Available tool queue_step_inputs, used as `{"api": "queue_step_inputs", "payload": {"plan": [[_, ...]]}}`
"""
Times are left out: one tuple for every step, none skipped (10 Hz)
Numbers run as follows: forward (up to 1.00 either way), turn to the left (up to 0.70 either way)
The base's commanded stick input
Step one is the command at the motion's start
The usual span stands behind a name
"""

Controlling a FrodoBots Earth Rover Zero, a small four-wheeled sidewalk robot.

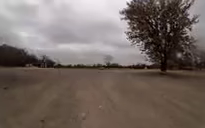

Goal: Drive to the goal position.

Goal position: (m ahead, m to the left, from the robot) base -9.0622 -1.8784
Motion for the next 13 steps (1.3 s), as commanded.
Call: {"api": "queue_step_inputs", "payload": {"plan": [[0.7, -0.01], [0.7, -0.01], [0.7, -0.01], [0.7, -0.01], [0.7, -0.01], [0.7, -0.01], [0.7, -0.01], [0.7, -0.01], [0.7, -0.01], [0.7, -0.01], [0.7, -0.01], [0.7, -0.01], [0.7, -0.01]]}}
